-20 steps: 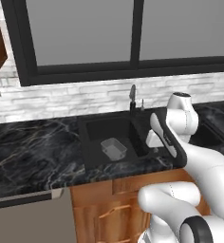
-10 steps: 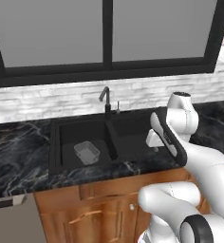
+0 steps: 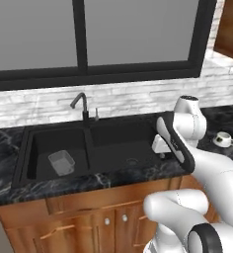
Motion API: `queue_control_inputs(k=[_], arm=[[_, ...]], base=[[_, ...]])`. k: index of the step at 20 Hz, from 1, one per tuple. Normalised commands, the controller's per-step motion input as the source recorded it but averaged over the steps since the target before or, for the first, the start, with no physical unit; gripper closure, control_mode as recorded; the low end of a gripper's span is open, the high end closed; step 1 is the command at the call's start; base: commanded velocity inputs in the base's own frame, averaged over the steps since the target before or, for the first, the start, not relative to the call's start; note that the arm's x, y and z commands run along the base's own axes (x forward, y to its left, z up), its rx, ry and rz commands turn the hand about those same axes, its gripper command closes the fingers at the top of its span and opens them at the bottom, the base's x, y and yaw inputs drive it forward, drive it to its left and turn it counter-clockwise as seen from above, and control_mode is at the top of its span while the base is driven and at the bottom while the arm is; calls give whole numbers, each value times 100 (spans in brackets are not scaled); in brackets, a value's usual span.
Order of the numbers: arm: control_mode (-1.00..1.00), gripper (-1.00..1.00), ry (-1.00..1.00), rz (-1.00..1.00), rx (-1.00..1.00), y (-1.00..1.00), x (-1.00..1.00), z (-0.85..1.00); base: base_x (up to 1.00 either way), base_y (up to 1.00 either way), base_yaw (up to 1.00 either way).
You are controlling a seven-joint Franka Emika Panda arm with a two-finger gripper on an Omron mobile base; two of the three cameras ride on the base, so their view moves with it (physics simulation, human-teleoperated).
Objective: Place the tupperware in the left basin and the mug in the right basin of the sink.
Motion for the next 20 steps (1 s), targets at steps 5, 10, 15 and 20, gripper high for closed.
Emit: queue_control_inputs(k=[5,10,15,20], arm=[[100,-100,0,0,0,0,0,0],[100,-100,0,0,0,0,0,0],[100,-100,0,0,0,0,0,0],[100,-100,0,0,0,0,0,0]], base=[[1,-57,0],[19,-32,0],[33,-17,0],[48,-12,2]])
